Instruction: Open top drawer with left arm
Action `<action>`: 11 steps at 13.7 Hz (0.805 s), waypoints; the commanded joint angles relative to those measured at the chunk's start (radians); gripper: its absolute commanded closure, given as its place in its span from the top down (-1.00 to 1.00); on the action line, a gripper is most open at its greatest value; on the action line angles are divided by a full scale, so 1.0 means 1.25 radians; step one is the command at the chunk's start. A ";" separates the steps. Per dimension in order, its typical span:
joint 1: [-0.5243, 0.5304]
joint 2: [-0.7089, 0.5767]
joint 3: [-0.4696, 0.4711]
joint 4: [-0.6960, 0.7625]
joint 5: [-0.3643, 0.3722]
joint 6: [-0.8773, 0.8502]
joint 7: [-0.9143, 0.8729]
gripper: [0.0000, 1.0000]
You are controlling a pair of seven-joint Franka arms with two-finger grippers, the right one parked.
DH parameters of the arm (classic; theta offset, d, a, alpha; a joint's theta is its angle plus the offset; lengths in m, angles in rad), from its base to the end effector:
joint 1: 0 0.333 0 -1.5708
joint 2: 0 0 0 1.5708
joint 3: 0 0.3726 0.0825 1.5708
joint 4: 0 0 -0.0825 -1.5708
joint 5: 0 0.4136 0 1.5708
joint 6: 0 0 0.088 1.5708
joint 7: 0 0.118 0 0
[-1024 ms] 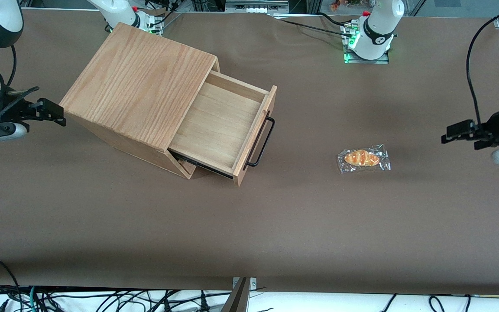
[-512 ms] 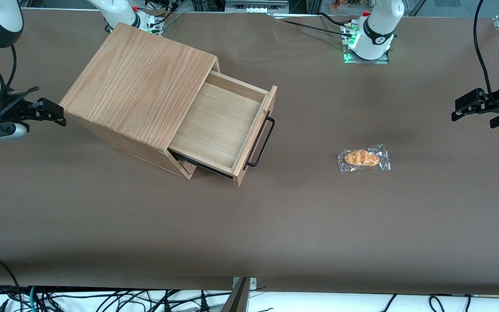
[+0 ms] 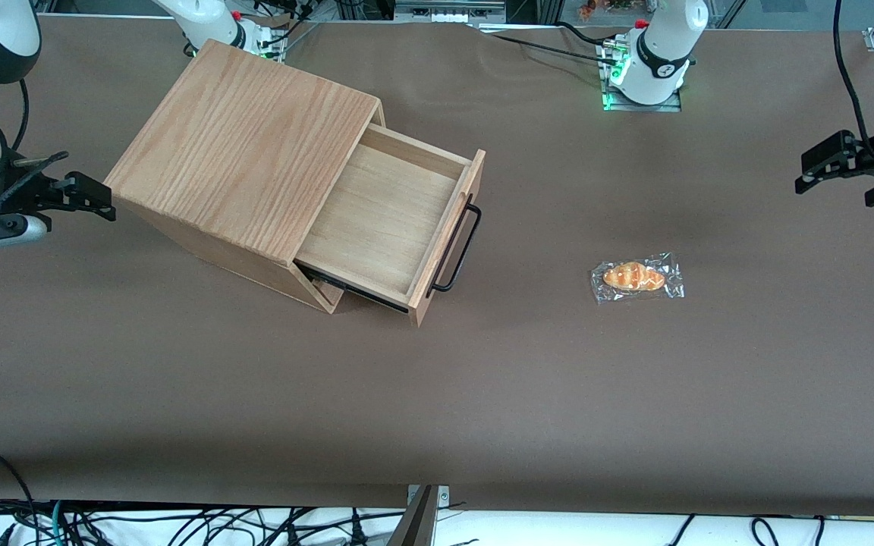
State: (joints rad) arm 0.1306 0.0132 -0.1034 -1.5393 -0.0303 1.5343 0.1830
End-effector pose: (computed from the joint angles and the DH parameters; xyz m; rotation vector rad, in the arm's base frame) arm 0.5851 0.0127 0.6751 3.0986 -0.2432 -0.0229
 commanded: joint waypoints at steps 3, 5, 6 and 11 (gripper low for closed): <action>-0.027 -0.028 0.005 -0.028 0.025 -0.031 -0.020 1.00; -0.033 -0.026 0.005 -0.034 0.025 0.001 -0.020 1.00; -0.044 -0.024 0.005 -0.039 0.025 0.018 -0.020 1.00; -0.049 -0.017 0.005 -0.040 0.025 0.028 -0.020 1.00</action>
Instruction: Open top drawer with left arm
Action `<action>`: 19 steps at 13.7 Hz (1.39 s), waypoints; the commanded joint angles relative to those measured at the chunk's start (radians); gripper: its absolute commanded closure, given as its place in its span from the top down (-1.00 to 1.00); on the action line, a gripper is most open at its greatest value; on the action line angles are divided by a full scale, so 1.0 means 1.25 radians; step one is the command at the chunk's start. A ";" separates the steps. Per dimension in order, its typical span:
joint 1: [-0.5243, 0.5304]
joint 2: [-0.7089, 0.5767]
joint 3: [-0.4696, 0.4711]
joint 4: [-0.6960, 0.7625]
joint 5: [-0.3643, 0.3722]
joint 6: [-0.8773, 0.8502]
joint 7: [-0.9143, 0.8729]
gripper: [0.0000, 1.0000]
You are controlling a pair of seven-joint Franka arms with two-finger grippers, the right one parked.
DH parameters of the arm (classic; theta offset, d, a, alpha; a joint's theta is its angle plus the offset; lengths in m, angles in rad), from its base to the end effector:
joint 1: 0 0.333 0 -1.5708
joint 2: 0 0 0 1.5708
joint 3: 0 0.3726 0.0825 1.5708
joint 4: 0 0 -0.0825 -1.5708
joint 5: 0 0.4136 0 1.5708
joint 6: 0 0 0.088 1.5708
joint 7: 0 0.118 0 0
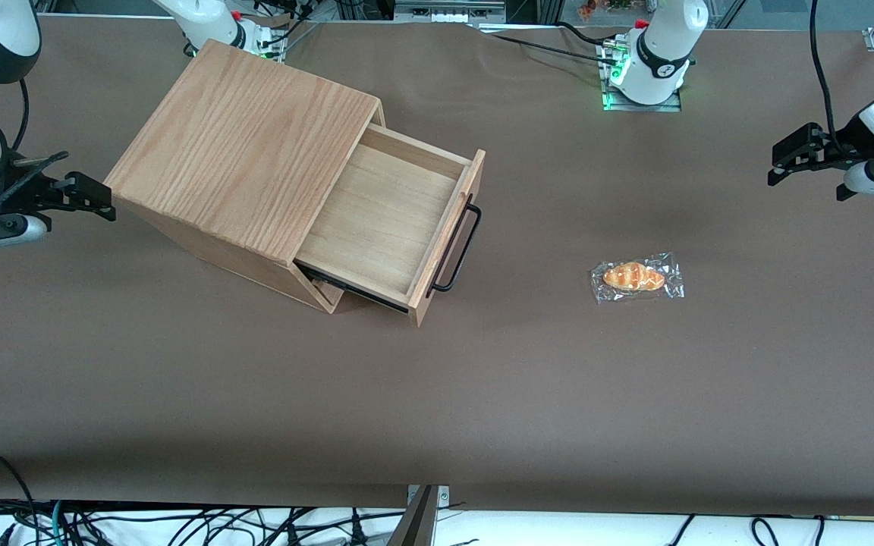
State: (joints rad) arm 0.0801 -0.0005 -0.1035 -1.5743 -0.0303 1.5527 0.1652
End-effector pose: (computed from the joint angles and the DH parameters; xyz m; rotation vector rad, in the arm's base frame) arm 0.5814 -0.0172 0.6671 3.0959 -0.2932 -0.0294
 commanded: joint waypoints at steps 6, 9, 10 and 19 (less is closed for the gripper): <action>0.000 0.013 0.005 -0.002 0.027 0.015 -0.006 1.00; 0.001 0.014 0.005 -0.002 0.027 0.015 -0.006 1.00; 0.001 0.014 0.005 -0.001 0.027 0.015 -0.006 1.00; 0.002 0.019 0.003 -0.001 0.027 0.024 -0.006 1.00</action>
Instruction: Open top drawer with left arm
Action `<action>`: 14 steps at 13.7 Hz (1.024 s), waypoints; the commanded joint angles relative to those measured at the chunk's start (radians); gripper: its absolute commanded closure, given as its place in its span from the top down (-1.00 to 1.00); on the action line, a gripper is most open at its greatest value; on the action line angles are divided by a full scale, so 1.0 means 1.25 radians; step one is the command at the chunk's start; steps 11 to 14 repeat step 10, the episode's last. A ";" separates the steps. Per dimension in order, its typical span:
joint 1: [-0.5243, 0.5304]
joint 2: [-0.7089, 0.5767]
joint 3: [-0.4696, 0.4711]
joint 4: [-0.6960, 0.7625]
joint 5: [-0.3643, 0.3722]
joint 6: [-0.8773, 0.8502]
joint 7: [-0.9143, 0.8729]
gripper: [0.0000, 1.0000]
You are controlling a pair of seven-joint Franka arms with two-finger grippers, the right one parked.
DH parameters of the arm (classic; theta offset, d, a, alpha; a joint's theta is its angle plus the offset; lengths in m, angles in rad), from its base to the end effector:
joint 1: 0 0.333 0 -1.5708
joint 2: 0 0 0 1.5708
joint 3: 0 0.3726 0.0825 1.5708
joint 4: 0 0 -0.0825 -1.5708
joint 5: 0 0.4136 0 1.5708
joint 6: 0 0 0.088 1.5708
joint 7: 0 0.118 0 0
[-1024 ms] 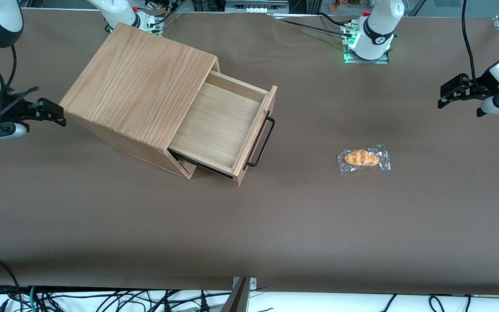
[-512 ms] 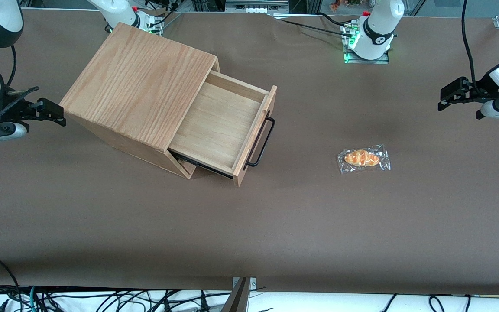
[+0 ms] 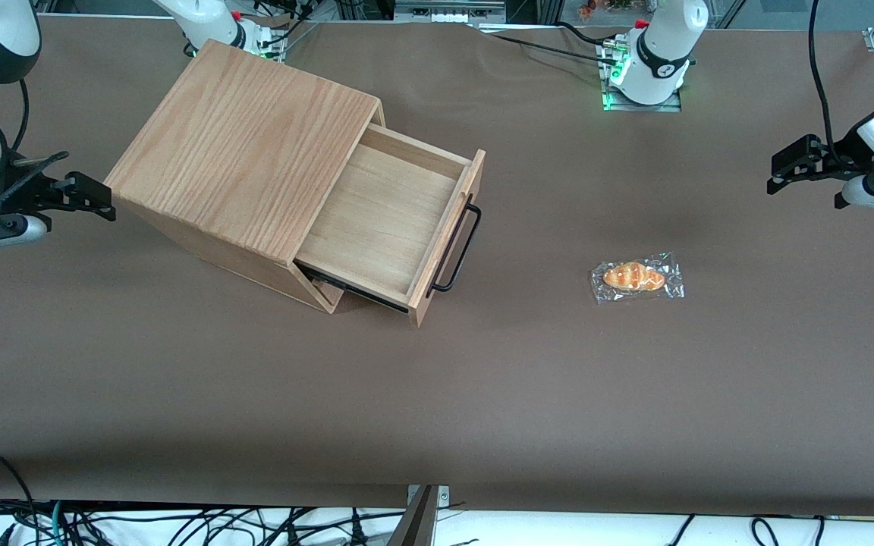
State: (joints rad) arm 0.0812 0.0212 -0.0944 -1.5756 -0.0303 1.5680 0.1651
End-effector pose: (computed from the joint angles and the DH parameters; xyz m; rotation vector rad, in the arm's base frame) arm 0.5904 -0.0107 0.6551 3.0947 -0.2761 -0.0407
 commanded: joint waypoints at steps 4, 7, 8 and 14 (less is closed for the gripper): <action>-0.001 0.003 -0.005 0.001 0.027 0.013 -0.007 1.00; -0.001 0.010 -0.005 0.005 0.027 0.013 -0.007 1.00; -0.001 0.010 -0.005 0.006 0.028 0.013 -0.007 1.00; -0.001 0.010 -0.005 0.006 0.028 0.015 -0.007 1.00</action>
